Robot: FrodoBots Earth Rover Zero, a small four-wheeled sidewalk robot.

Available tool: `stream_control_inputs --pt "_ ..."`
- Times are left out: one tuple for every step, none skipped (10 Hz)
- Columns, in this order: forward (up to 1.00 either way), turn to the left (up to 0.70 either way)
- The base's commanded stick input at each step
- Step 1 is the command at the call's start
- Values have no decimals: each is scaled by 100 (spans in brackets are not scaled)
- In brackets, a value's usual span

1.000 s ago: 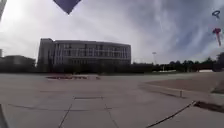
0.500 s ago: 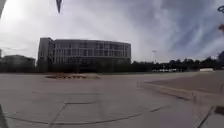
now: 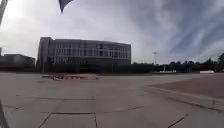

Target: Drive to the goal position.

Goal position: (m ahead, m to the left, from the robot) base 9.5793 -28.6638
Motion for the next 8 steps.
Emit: stream_control_inputs --pt "100 0" --pt "100 0" --pt "100 0" --pt "100 0" --pt "100 0" --pt "100 0" --pt "100 0" --pt "100 0"
